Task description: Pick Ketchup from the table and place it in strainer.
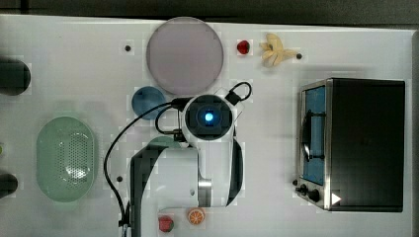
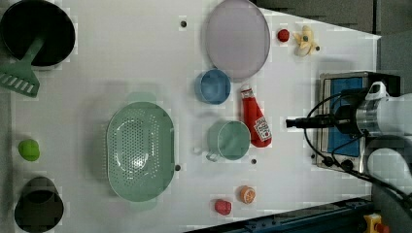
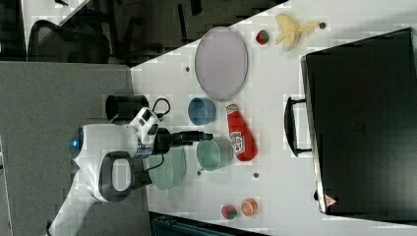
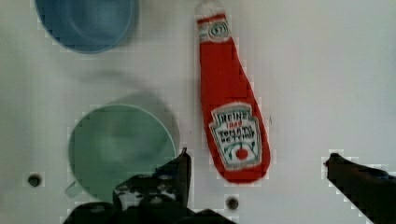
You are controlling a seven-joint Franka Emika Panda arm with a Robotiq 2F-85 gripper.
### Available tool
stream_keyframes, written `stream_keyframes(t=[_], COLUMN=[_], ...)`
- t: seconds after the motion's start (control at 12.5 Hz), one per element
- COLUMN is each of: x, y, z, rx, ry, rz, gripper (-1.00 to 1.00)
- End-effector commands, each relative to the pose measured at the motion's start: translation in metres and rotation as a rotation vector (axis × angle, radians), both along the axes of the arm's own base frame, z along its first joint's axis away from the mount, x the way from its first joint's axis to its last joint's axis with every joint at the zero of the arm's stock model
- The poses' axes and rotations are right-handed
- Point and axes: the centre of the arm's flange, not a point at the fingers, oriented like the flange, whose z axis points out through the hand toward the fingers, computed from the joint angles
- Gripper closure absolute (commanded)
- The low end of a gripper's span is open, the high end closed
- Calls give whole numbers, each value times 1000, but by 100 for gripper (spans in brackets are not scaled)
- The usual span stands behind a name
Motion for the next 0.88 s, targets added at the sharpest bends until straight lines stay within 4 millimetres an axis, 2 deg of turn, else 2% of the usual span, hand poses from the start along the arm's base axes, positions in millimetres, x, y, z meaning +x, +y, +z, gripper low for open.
stream_keyframes(t=[0.08,0.24,0.88], x=[-13,-20,-16], y=[-7,-6,-3], z=[-23,-50,-142], rx=[5,7,29], ry=[-43,-25,-31], rz=[96,101,107], gripper=[-100,-100,-100])
